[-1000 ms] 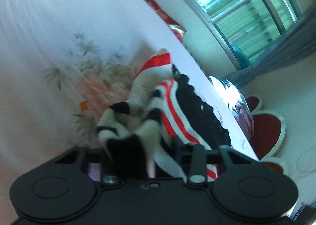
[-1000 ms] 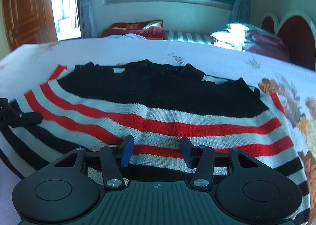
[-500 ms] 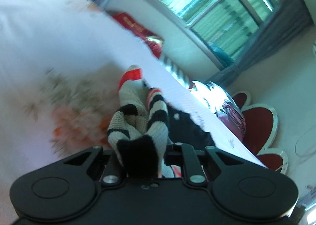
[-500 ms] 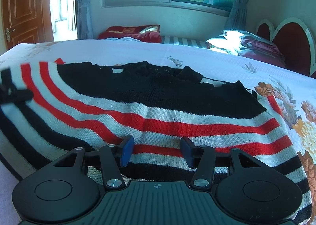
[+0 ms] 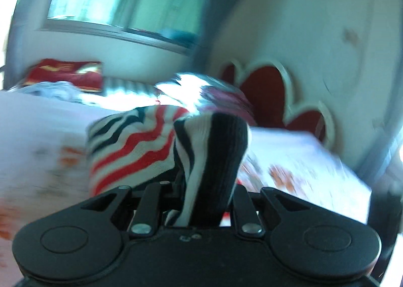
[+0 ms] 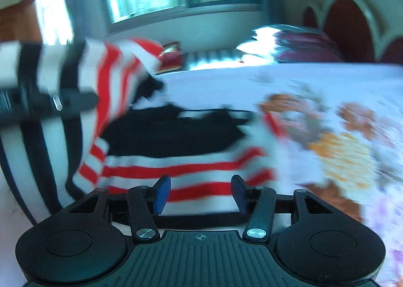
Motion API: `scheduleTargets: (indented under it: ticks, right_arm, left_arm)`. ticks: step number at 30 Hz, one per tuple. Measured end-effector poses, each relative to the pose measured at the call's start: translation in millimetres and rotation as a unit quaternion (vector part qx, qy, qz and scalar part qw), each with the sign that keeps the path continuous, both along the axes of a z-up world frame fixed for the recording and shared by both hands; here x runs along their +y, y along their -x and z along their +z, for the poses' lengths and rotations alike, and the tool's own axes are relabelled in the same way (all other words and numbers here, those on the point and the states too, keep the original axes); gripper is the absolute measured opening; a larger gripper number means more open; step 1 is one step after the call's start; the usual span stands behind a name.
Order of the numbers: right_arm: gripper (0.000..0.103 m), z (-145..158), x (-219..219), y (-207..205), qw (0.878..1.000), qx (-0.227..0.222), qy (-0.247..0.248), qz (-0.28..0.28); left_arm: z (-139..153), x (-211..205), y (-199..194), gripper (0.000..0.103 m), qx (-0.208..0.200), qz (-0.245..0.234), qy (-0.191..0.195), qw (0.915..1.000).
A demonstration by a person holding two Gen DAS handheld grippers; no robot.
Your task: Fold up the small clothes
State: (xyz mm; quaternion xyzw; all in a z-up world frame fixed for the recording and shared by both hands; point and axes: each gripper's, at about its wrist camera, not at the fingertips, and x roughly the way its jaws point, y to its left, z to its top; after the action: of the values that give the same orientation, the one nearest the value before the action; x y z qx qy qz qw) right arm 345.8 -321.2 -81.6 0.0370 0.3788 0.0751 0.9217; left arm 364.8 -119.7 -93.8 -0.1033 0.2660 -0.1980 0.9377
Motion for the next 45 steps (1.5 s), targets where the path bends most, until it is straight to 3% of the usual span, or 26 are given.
scheduleTargets:
  ticks: [4, 5, 6, 7, 8, 9, 14, 17, 20, 24, 27, 28, 29, 30, 34, 41, 43, 45]
  right_arm:
    - [0.053, 4, -52, 7, 0.999, 0.013, 0.006, -0.035]
    - [0.053, 4, -61, 8, 0.999, 0.016, 0.005, -0.041]
    - [0.053, 6, -70, 10, 0.999, 0.017, 0.001, -0.045]
    - [0.053, 9, -77, 11, 0.999, 0.016, -0.006, -0.047]
    - [0.053, 11, -81, 13, 0.999, 0.013, -0.011, -0.048]
    - [0.053, 15, -85, 13, 0.999, 0.009, -0.014, -0.049]
    - [0.053, 28, -87, 2, 0.995, 0.013, -0.092, -0.025]
    - [0.053, 27, -75, -8, 0.990, 0.033, -0.137, 0.001]
    - [0.053, 19, -63, -20, 0.984, 0.061, -0.170, 0.013]
    - [0.068, -4, -55, -38, 0.981, 0.101, -0.167, -0.001]
    - [0.067, -11, -53, -44, 0.981, 0.105, -0.166, 0.005]
    - [0.065, -11, -51, -45, 0.981, 0.103, -0.165, 0.007]
    - [0.056, -12, -49, -46, 0.981, 0.101, -0.164, 0.009]
    - [0.035, -13, -47, -48, 0.980, 0.104, -0.166, 0.013]
    - [0.022, -13, -45, -47, 0.983, 0.088, -0.160, 0.014]
    - [0.018, 29, -51, -26, 0.995, -0.017, -0.100, 0.025]
    - [0.018, 26, -56, -22, 0.996, -0.024, -0.079, 0.017]
    - [0.018, 10, -63, -24, 0.997, 0.001, -0.076, 0.005]
  left_arm:
    - [-42, -62, 2, 0.027, 0.047, -0.078, -0.090, 0.9917]
    - [-50, -72, 7, 0.030, 0.046, -0.086, -0.122, 0.9877]
    - [-53, -77, 14, 0.041, 0.029, -0.091, -0.148, 0.9844]
    - [-53, -78, 22, 0.048, 0.016, -0.100, -0.157, 0.9824]
    - [-51, -78, 30, 0.062, 0.014, -0.113, -0.152, 0.9818]
    - [-48, -76, 36, 0.067, 0.014, -0.121, -0.144, 0.9821]
    - [-23, -54, 49, 0.067, 0.015, -0.122, -0.113, 0.9860]
    - [-7, -26, 51, 0.067, 0.013, -0.079, -0.077, 0.9939]
    - [2, 4, 50, 0.067, 0.001, -0.024, -0.070, 0.9973]
    - [-3, 30, 40, 0.067, 0.016, 0.025, -0.088, 0.9957]
    - [-11, 45, 31, 0.067, 0.038, 0.055, -0.082, 0.9944]
    - [-13, 47, 25, 0.067, 0.045, 0.060, -0.078, 0.9941]
    - [-16, 47, 21, 0.067, 0.049, 0.064, -0.075, 0.9939]
    - [-18, 47, 18, 0.067, 0.054, 0.067, -0.074, 0.9935]
    - [-24, 50, 9, 0.067, 0.071, 0.073, -0.054, 0.9933]
    - [-24, 38, -3, 0.066, 0.072, 0.063, -0.023, 0.9952]
    - [-25, 30, -3, 0.066, 0.067, 0.050, -0.026, 0.9961]
    - [-32, 23, -3, 0.066, 0.072, 0.040, -0.031, 0.9961]
